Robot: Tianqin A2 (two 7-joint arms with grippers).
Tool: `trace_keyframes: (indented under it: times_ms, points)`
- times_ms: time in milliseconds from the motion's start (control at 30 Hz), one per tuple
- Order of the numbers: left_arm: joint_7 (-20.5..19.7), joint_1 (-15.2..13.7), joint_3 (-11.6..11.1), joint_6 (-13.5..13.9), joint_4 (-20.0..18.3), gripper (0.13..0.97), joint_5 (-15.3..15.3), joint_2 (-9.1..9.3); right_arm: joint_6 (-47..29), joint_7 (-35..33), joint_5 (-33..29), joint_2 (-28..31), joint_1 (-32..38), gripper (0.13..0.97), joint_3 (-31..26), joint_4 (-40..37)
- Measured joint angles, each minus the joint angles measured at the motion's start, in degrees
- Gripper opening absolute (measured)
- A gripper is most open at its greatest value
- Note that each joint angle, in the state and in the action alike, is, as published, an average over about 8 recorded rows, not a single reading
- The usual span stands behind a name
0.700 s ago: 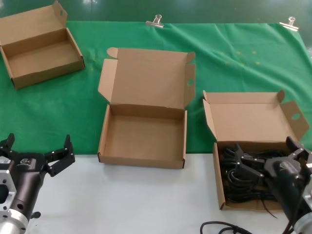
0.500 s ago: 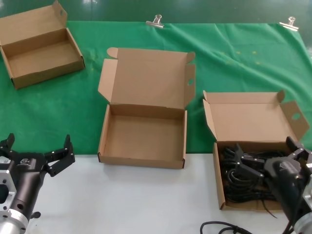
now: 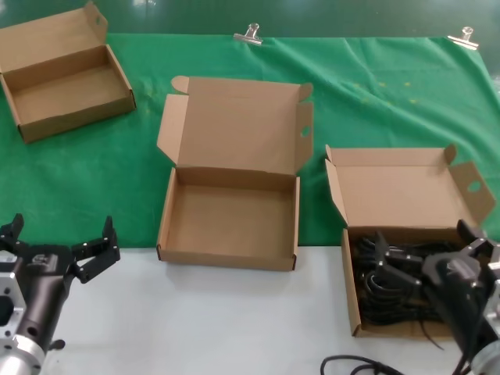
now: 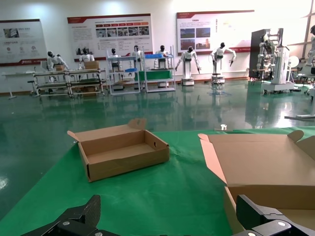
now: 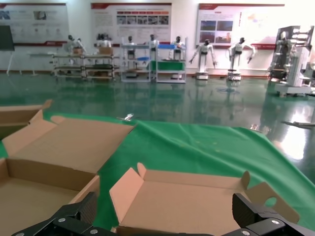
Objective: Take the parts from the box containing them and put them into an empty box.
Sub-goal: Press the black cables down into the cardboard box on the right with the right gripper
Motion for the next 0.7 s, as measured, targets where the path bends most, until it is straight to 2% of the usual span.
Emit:
trace_keyframes:
  times_ms: [267,700]
  points:
    - [0.00,0.00,0.00,0.00,0.00,0.966,0.00,0.00,5.43,-2.35,5.17,7.16,0.05,0.966,-6.27,1.39]
    - [0.00,0.00,0.00,0.00,0.00,0.966,0.00,0.00,18.31,-17.28,26.73,29.55,3.70,0.966,-24.37,8.22]
